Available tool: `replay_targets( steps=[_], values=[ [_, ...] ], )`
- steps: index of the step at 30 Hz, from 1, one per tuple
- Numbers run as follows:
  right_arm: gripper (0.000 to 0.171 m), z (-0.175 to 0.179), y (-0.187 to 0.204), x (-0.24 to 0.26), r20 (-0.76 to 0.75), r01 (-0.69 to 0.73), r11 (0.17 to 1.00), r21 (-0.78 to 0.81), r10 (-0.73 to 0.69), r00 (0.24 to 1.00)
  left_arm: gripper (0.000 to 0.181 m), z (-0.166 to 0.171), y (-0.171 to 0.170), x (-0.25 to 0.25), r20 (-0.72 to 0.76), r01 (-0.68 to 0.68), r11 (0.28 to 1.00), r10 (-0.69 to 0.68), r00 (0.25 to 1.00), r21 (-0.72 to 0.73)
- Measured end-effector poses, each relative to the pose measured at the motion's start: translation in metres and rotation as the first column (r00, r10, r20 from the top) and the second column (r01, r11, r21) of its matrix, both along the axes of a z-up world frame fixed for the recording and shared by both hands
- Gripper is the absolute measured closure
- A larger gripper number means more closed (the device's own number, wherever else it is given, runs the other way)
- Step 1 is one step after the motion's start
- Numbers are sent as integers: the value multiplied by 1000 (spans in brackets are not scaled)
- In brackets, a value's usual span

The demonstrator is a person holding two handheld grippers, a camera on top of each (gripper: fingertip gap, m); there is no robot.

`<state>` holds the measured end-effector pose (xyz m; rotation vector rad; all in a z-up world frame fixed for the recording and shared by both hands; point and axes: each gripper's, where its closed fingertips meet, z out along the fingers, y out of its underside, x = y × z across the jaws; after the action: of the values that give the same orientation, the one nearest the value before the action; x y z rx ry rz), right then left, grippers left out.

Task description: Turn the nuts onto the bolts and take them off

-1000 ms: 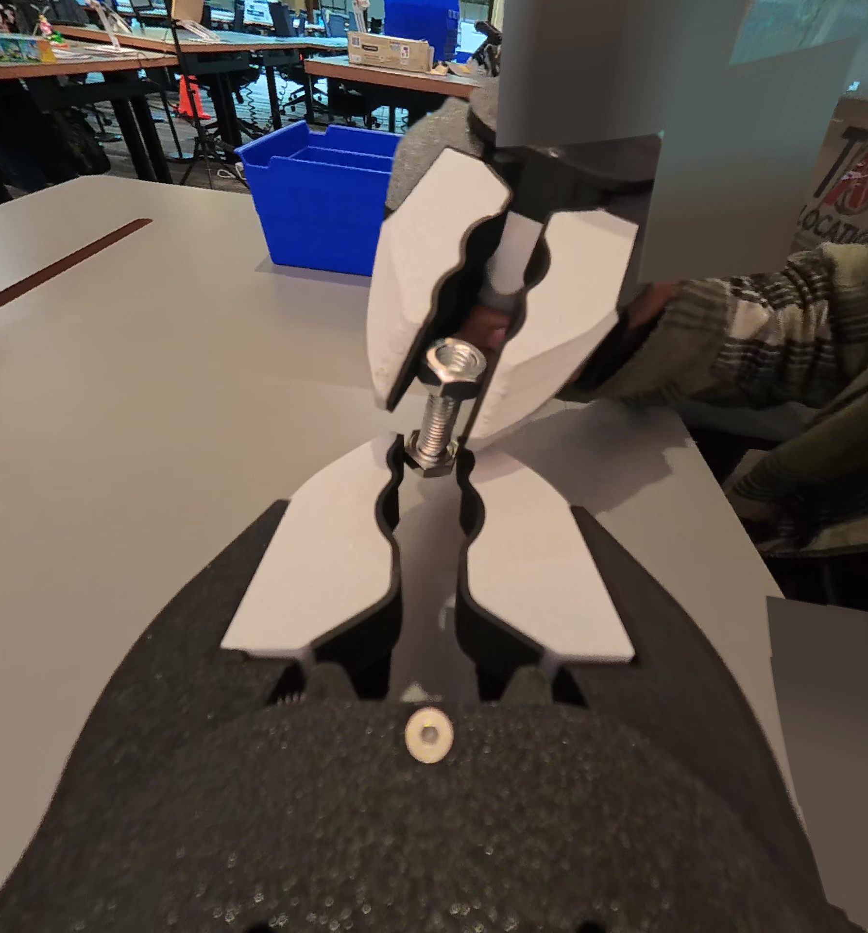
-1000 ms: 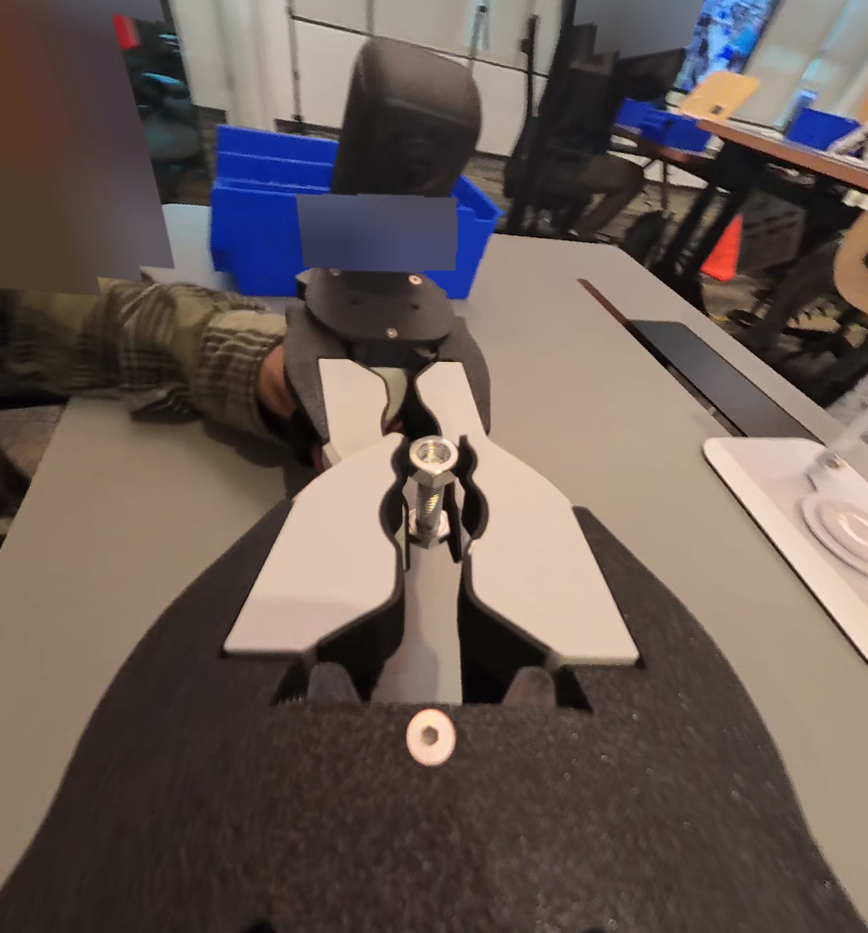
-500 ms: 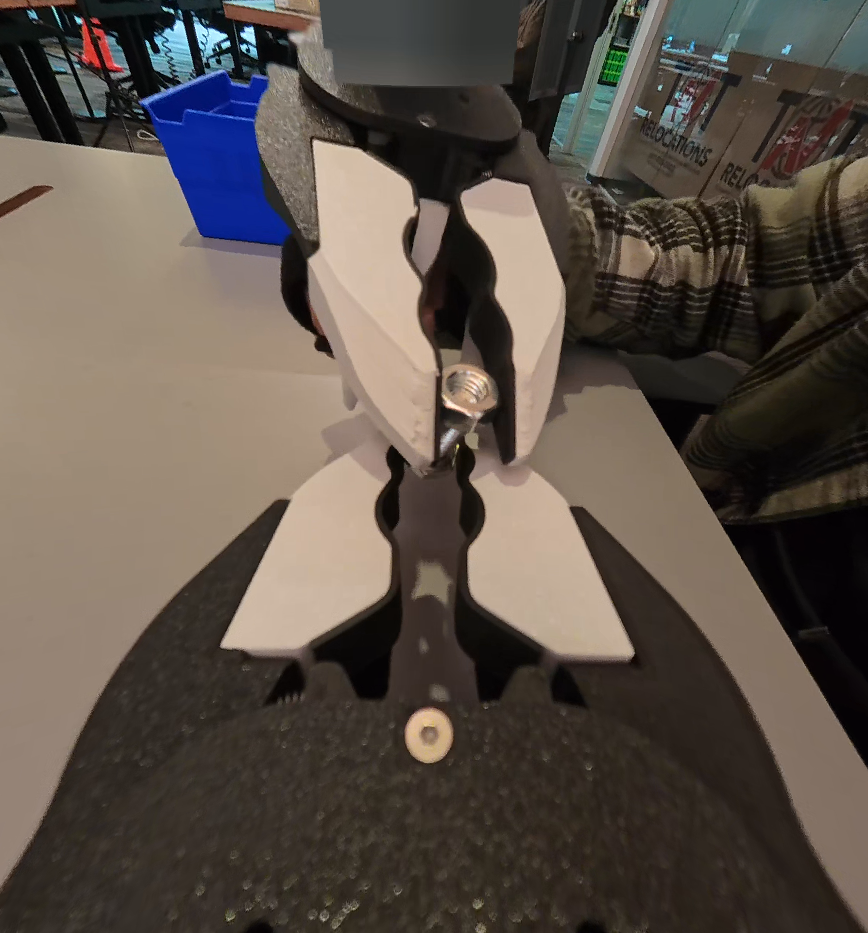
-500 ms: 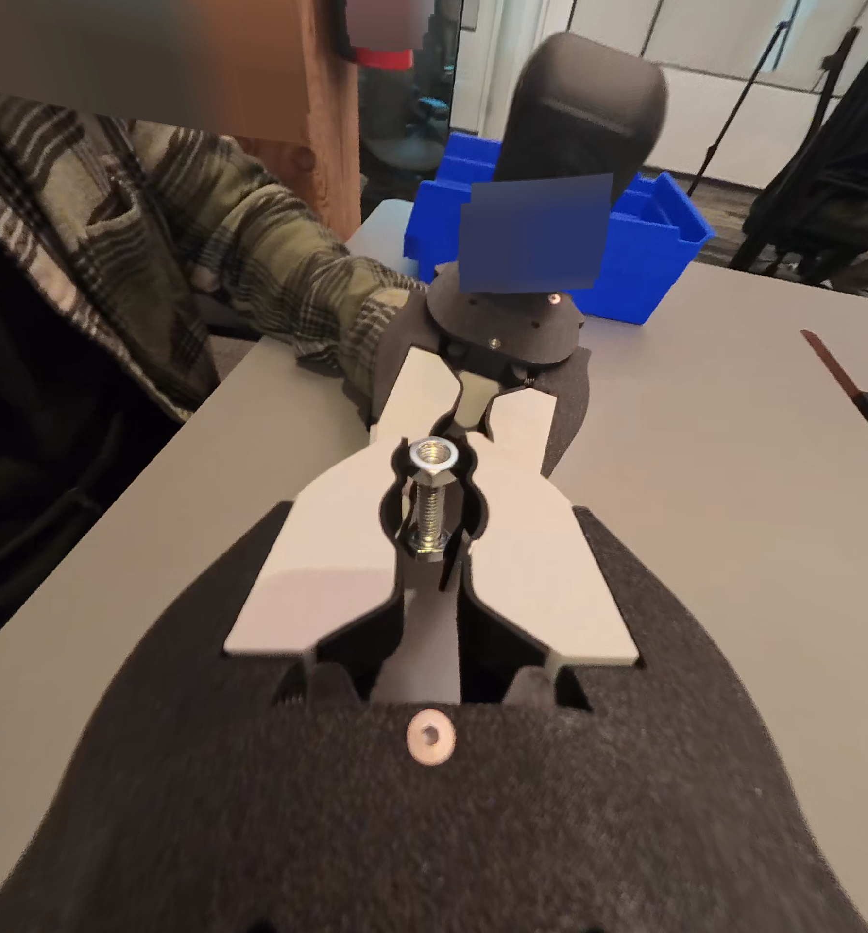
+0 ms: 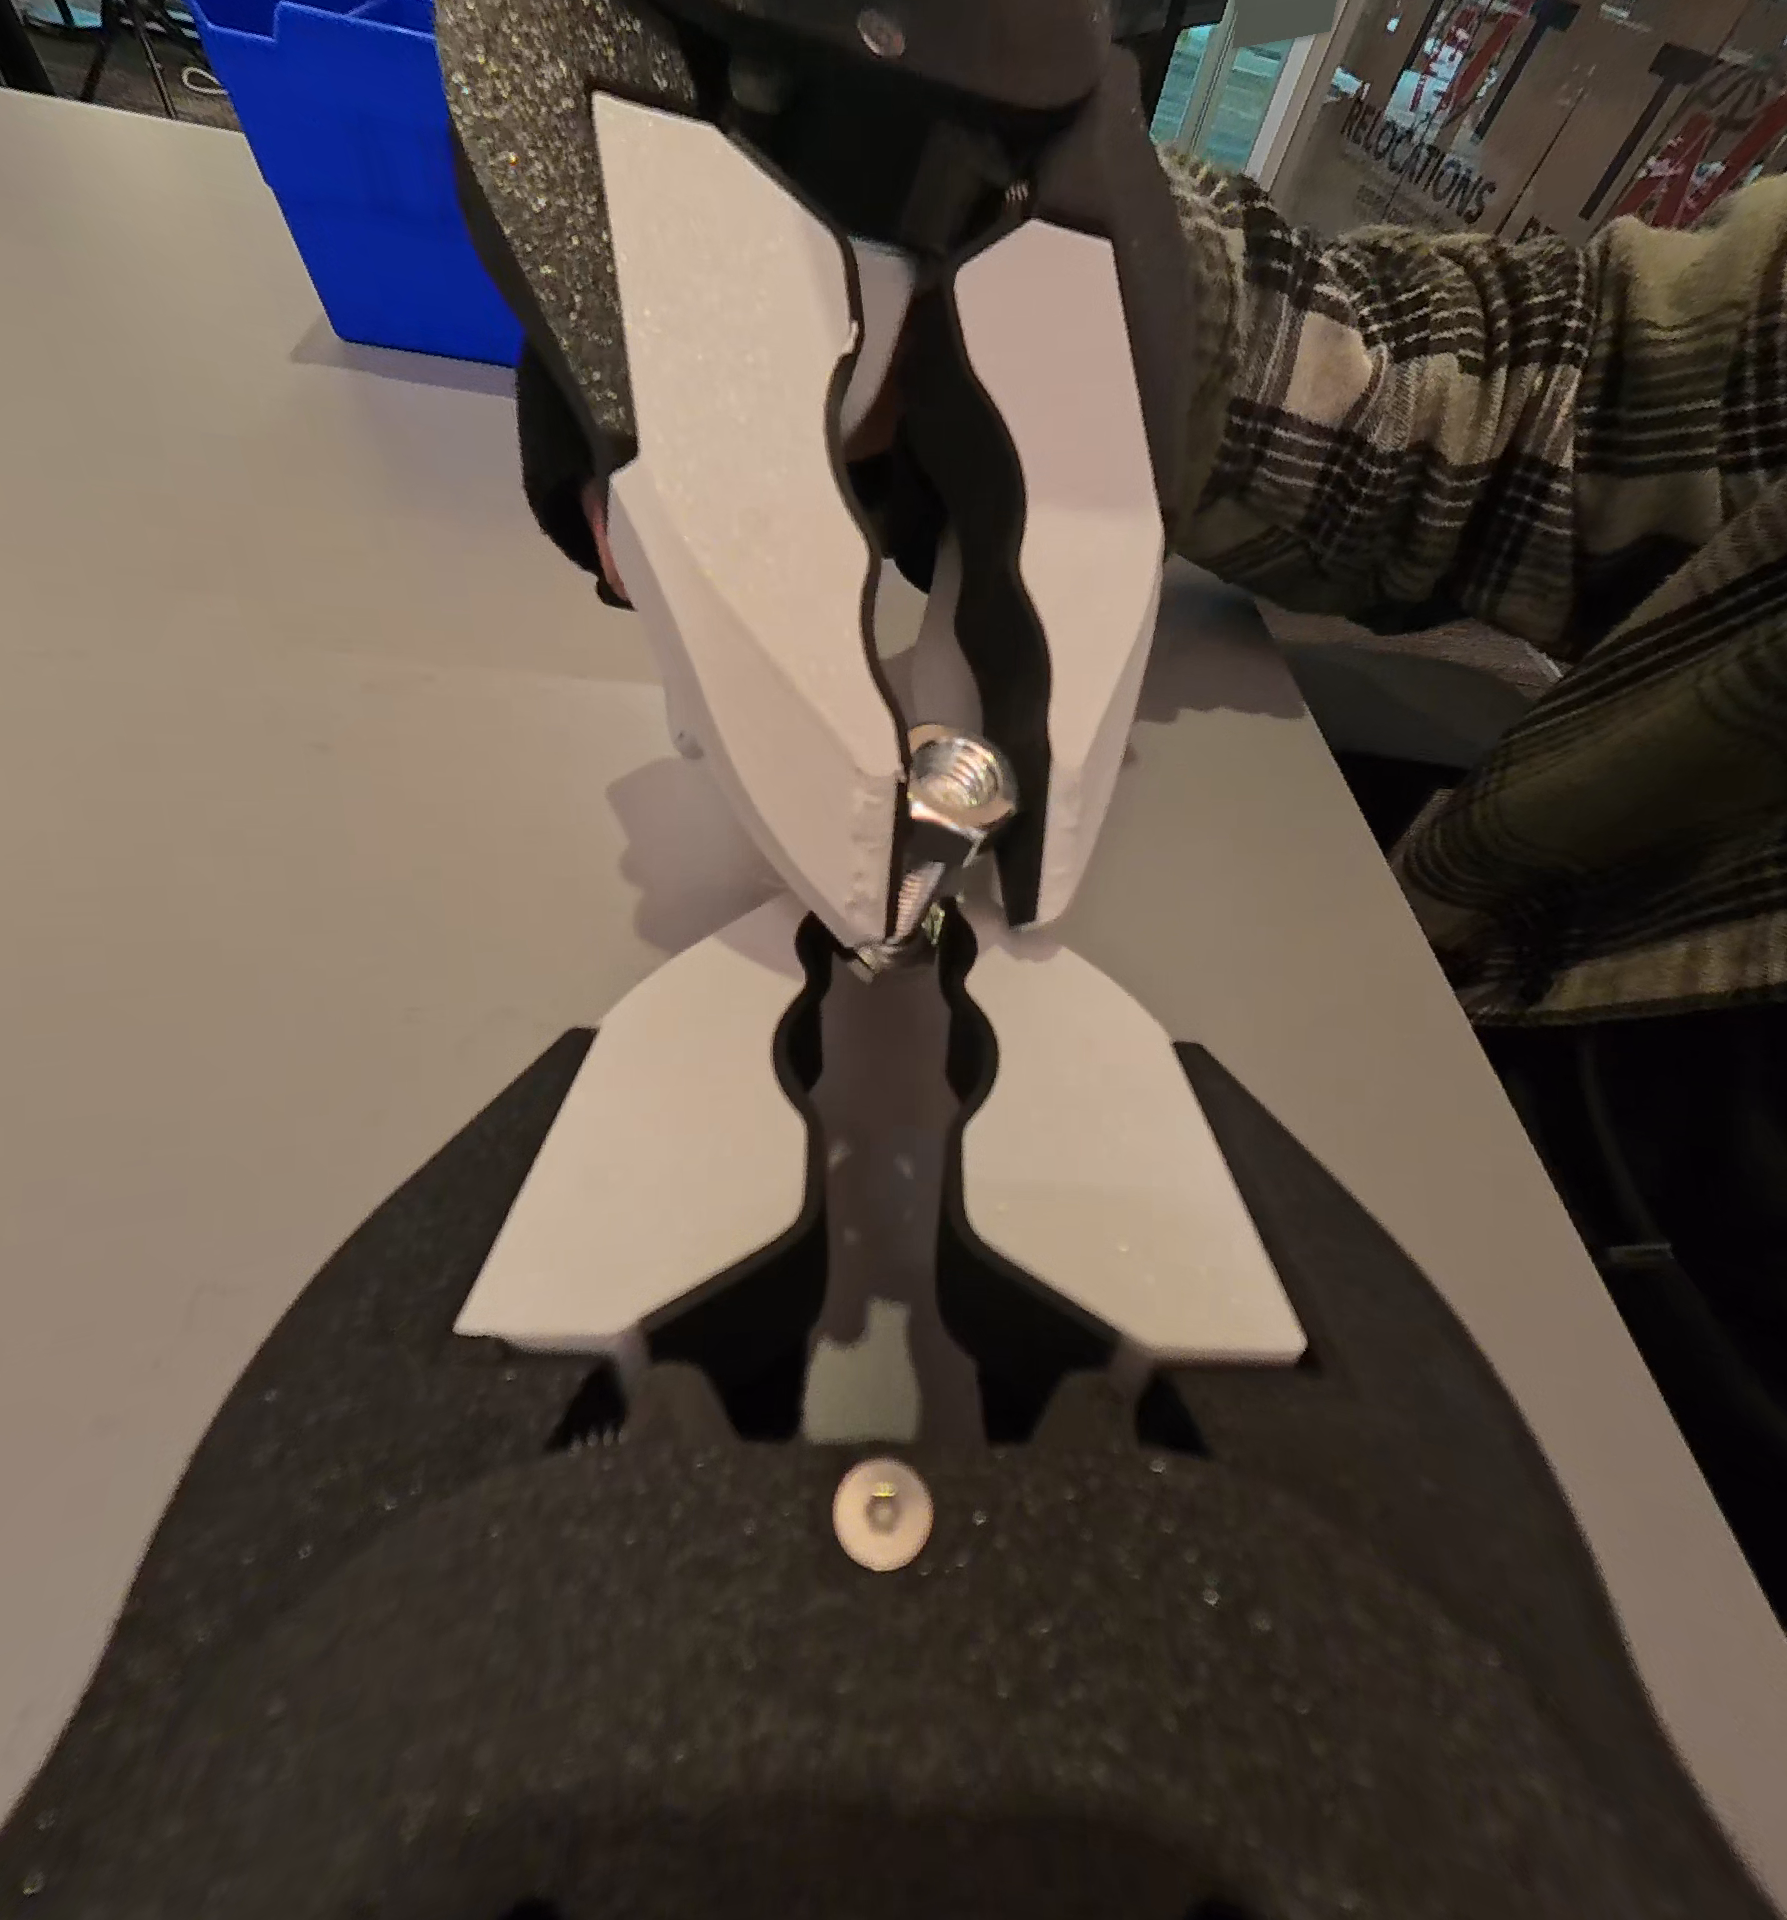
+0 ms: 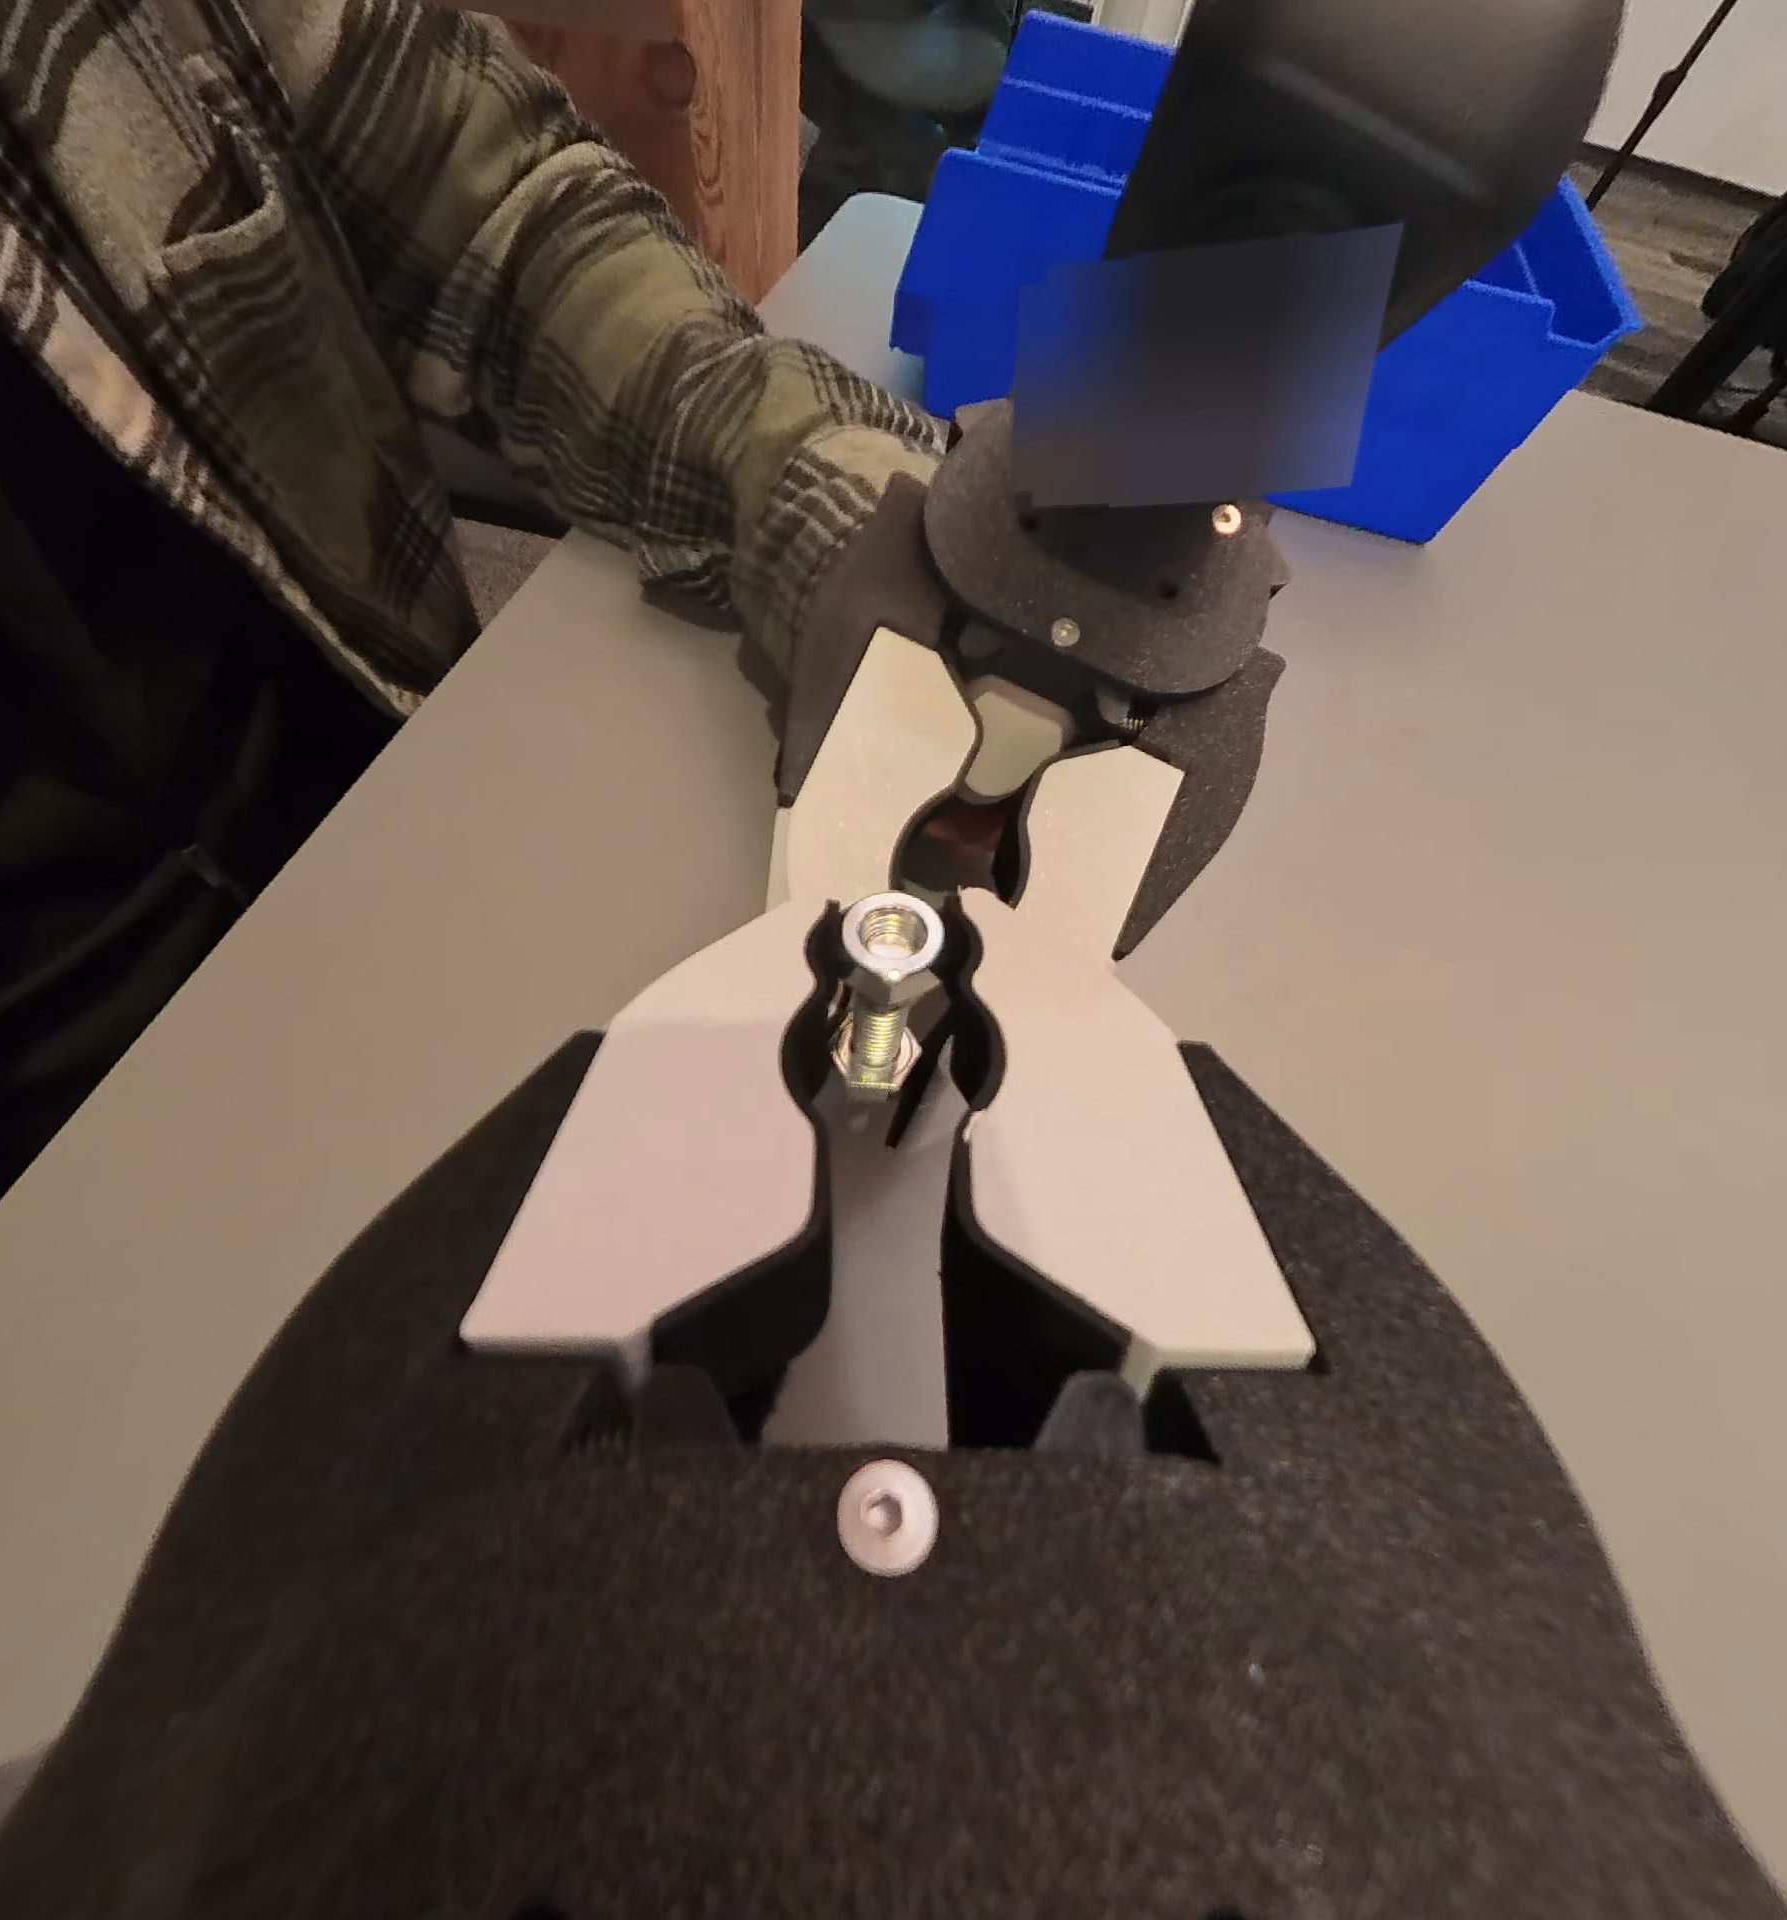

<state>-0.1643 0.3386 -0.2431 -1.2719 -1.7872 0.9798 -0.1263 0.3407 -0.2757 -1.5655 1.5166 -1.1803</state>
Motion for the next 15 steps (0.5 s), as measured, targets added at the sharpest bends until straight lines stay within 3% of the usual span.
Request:
replay_targets(
  steps=[11,15],
  values=[
    [149,-2,3,-1,-15,16,999,-28,-17,1000,162,1,2,0,5,-7,1000,7,1000,-10],
    [135,3,7,0,-53,59,997,-56,-62,997,162,0,3,0,0,-16,1000,16,1000,-9]
  ],
)
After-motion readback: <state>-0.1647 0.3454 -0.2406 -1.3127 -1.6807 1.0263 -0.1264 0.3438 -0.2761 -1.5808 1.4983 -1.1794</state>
